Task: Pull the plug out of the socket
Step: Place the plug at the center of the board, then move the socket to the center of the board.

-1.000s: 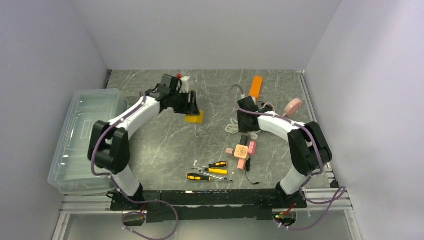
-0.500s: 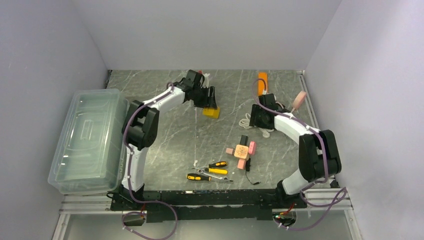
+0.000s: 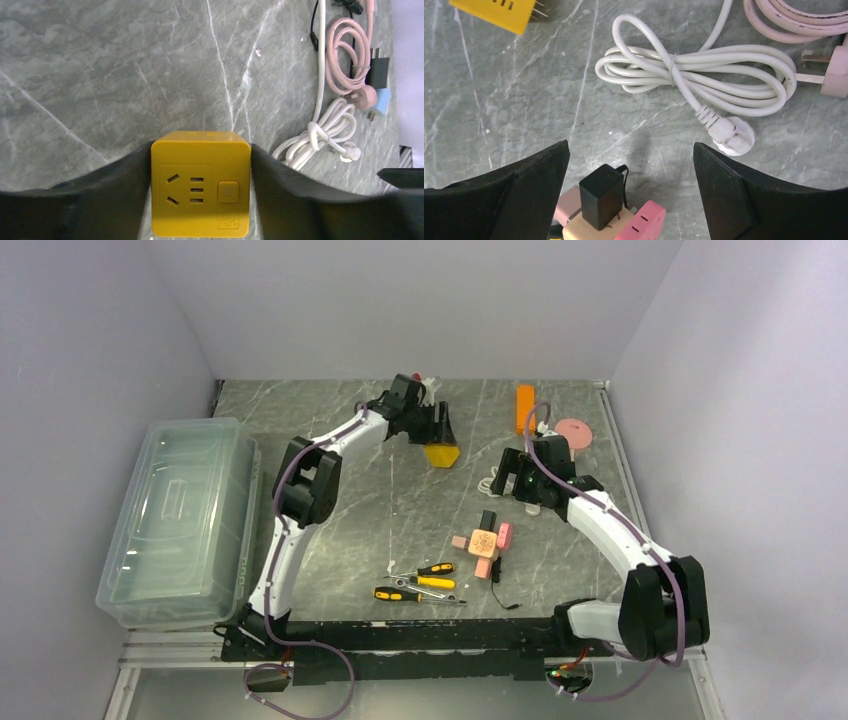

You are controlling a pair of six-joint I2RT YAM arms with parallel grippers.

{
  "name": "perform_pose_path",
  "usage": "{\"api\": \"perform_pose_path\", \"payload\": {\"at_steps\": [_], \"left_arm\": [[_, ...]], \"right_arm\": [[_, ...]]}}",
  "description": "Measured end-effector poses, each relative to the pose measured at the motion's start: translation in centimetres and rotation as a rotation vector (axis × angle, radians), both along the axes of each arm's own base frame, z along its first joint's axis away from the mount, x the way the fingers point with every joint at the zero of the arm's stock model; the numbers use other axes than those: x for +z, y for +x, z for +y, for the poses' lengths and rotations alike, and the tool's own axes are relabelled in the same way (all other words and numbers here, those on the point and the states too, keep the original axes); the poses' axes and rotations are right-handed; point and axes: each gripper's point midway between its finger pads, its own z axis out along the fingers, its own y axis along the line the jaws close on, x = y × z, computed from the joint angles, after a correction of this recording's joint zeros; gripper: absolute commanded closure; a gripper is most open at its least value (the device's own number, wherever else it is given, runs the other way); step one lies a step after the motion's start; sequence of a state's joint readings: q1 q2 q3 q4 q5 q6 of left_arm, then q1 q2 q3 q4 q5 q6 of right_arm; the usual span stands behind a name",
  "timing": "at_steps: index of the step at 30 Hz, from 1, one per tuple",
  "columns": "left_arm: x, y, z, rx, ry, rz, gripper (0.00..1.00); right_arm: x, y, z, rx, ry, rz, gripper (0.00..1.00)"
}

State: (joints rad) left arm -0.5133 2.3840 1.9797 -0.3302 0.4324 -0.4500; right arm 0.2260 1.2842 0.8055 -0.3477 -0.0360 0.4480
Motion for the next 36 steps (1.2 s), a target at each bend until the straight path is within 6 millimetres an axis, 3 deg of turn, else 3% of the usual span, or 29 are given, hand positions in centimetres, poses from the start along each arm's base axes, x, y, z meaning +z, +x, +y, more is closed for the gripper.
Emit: {"api": "perform_pose_path", "payload": {"at_steps": [2, 7, 11, 15, 21, 23, 25, 27, 29, 33, 36], "left_arm": [[-0.1, -0.2, -0.4, -0.004, 0.003, -0.005, 0.02], [-2.1, -1.5, -0.5, -0.021, 0.058, 0.005, 0.00], [-0.5, -2.0, 0.5, -0.013, 0.105, -0.031, 0.00], [4.2, -2.0, 2.4, 0.034, 0.105, -0.098, 0.00], [14.3, -2.0, 7.3, 0.129, 0.035, -0.243, 0.00], [16.9, -3.0, 9.6, 0.157, 0.024, -0.284, 0.00], [18.4, -4.9, 12.1, 0.183, 0.034, -0.314, 0.00], [18.5, -7.3, 14.0, 0.191, 0.051, -0.324, 0.00], [17.3, -10.4, 16.0, 0.187, 0.079, -0.319, 0.00], [12.9, -14.7, 19.5, 0.193, 0.175, -0.270, 0.00], [10.2, -16.4, 21.1, 0.195, 0.237, -0.202, 0.00]], "right_arm": [[0.5, -0.4, 0.1, -0.002, 0.013, -0.010, 0.02], [1.8, -1.1, 0.5, 0.015, 0.051, -0.039, 0.02], [2.1, -2.0, 1.2, 0.042, 0.094, -0.041, 0.02], [1.8, -3.0, 1.7, 0.057, 0.130, -0.017, 0.02], [2.0, -5.0, 1.4, 0.032, 0.146, 0.004, 0.02], [2.3, -5.7, 0.9, 0.011, 0.137, 0.006, 0.01], [2.5, -6.4, 0.7, 0.003, 0.138, 0.016, 0.00], [2.4, -7.2, 0.9, 0.012, 0.152, 0.029, 0.00], [1.9, -8.1, 1.2, 0.026, 0.174, 0.053, 0.00], [0.6, -10.2, 2.1, 0.054, 0.202, 0.128, 0.00], [0.3, -11.1, 3.0, 0.070, 0.214, 0.156, 0.01]]}}
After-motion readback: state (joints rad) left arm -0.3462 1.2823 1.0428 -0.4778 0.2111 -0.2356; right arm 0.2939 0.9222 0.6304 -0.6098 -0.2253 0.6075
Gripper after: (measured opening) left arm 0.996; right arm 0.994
